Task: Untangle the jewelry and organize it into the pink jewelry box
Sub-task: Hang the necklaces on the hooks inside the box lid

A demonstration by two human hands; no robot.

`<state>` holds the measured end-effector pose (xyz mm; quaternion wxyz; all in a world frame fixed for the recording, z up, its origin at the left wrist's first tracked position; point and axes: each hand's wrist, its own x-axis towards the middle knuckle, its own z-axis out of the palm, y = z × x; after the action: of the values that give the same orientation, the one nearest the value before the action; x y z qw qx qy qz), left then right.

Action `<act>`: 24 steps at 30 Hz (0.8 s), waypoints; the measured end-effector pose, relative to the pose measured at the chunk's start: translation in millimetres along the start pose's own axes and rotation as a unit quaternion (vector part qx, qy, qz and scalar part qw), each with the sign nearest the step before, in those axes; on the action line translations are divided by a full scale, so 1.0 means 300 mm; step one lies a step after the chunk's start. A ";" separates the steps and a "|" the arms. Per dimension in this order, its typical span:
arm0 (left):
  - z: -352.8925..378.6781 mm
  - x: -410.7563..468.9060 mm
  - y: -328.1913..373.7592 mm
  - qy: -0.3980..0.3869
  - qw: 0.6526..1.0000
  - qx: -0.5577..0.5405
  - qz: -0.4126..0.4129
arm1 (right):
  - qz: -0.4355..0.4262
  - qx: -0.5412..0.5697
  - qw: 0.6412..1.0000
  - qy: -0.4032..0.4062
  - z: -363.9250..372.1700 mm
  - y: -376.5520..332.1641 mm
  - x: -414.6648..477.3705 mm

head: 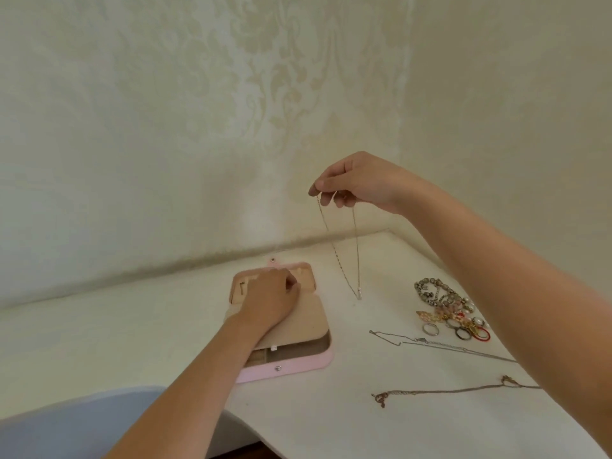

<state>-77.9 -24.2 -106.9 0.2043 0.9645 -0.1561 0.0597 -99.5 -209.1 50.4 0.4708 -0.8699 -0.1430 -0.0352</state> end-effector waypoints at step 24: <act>0.075 -0.004 -0.026 0.162 0.985 0.054 0.025 | -0.074 0.012 0.997 0.001 0.105 -0.028 0.224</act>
<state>-75.4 -26.5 -130.6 0.1727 0.9475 -0.1420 0.2285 -39.9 -164.2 52.9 0.4776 -0.8511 -0.2068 -0.0692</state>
